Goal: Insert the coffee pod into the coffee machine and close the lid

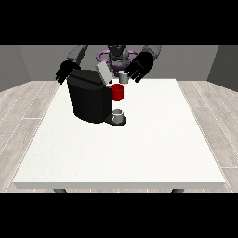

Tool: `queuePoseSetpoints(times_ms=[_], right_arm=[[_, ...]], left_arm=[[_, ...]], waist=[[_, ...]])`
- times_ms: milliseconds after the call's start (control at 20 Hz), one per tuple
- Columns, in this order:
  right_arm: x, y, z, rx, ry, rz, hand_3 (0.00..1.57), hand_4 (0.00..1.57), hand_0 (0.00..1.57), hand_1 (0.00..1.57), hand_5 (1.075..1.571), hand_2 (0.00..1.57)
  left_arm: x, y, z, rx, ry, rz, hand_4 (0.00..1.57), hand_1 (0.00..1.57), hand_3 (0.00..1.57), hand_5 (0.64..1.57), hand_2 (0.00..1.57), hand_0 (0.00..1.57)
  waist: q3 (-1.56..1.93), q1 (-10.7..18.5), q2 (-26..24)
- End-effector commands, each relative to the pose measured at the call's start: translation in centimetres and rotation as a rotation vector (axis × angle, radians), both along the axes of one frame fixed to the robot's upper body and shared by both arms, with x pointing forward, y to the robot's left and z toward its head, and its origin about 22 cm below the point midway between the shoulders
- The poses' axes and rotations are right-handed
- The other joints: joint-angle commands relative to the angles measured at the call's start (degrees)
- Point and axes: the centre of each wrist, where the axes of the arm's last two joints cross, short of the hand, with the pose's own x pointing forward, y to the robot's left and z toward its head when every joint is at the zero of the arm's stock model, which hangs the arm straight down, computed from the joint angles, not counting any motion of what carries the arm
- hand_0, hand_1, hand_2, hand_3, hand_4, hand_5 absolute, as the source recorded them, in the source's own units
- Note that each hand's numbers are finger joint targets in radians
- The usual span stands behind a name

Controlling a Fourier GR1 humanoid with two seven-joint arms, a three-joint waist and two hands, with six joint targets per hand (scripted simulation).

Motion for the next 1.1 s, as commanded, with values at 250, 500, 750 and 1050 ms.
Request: queuePoseSetpoints(times_ms=[250, 500, 750, 1050], right_arm=[[1.0, 0.4, 0.7, 0.010, -0.040, -0.006, 0.00, 0.53, 0.00, 0.00, 1.571, 0.00], [-0.1, -0.6, 0.8, 0.026, -0.014, -0.004, 0.00, 0.52, 0.00, 0.00, 1.571, 0.00], [0.3, -0.9, 2.0, 0.019, -0.020, -0.014, 0.00, 0.53, 0.00, 0.00, 1.571, 0.00], [-0.6, -0.7, -0.4, 0.033, -0.032, -0.014, 0.00, 0.45, 0.00, 0.00, 1.571, 0.00]], left_arm=[[0.5, -2.1, 2.4, 0.016, -0.023, -0.020, 0.50, 1.29, 1.22, 1.571, 1.32, 1.29], [0.4, -0.3, -0.2, 0.015, 0.012, -0.012, 0.51, 1.27, 1.22, 1.571, 1.30, 1.27], [0.5, -1.5, -2.3, 0.011, -0.004, -0.024, 0.50, 1.18, 1.18, 1.571, 1.25, 1.18], [0.7, -1.3, 1.8, 0.018, 0.012, -0.025, 0.51, 1.19, 1.20, 1.571, 1.27, 1.19]], waist=[[0.02, 0.05, 3.51], [0.00, -1.30, 1.92], [-0.02, -0.69, 2.33], [0.02, -1.51, 2.69]])
